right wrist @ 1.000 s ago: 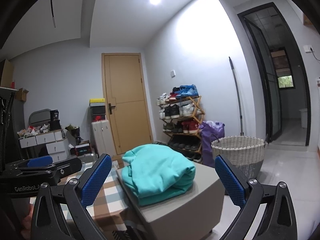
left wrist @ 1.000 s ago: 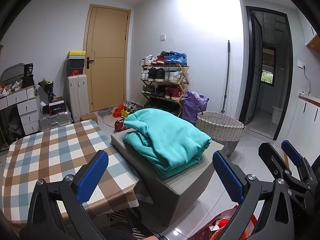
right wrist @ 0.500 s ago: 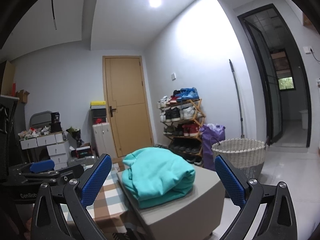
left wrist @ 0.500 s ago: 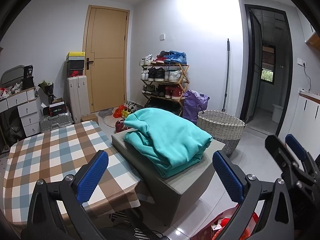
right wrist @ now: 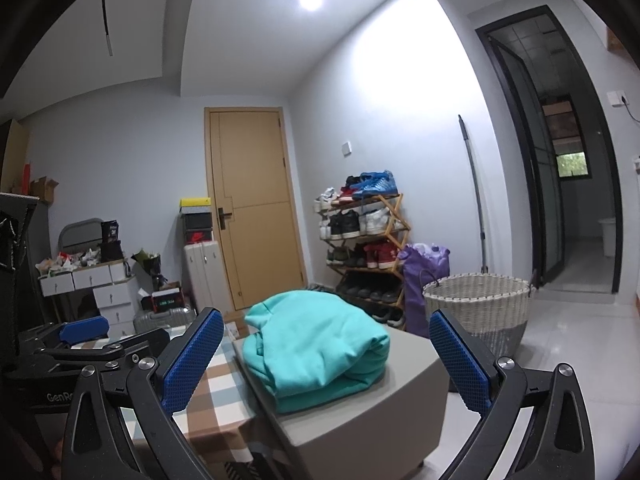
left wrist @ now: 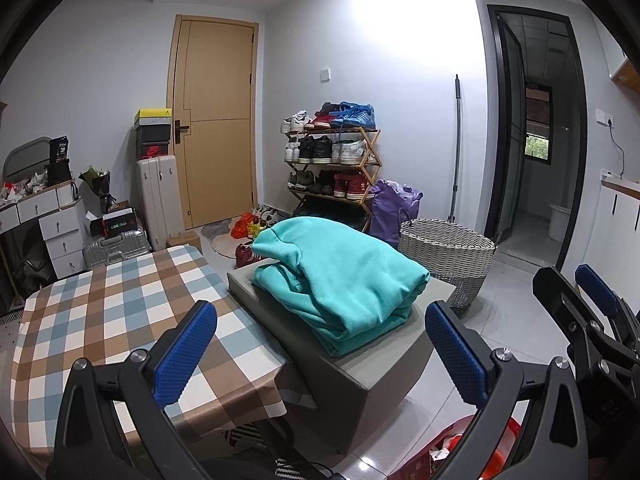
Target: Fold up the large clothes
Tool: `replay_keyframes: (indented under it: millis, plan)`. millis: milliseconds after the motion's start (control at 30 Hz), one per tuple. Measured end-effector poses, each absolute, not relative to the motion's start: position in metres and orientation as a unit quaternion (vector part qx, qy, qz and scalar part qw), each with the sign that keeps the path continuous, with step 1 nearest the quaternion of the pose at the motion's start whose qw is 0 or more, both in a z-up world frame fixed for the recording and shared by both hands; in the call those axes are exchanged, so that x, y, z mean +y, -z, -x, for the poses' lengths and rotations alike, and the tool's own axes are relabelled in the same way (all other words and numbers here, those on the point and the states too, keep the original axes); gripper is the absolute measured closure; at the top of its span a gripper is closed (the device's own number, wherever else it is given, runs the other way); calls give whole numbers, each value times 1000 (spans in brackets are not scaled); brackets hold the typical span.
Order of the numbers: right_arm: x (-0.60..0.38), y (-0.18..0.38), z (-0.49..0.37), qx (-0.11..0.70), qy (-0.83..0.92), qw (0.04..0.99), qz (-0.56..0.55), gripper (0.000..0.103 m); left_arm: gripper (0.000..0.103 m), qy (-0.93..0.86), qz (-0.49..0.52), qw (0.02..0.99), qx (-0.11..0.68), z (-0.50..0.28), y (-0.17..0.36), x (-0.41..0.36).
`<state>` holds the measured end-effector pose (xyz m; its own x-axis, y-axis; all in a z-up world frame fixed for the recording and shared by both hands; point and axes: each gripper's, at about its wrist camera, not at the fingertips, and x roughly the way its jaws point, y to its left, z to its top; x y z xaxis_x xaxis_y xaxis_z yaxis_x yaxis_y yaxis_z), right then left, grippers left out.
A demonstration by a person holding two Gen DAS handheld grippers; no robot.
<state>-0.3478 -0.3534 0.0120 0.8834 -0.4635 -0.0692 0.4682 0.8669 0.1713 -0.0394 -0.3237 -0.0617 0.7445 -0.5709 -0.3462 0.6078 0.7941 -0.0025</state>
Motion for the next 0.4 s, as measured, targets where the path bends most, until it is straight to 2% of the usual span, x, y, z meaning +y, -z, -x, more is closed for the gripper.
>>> replay_keyframes:
  millis: [400]
  plan:
    - [-355, -7, 346, 18, 252, 963, -95, 0, 1, 315, -60, 933, 161, 38, 64, -327]
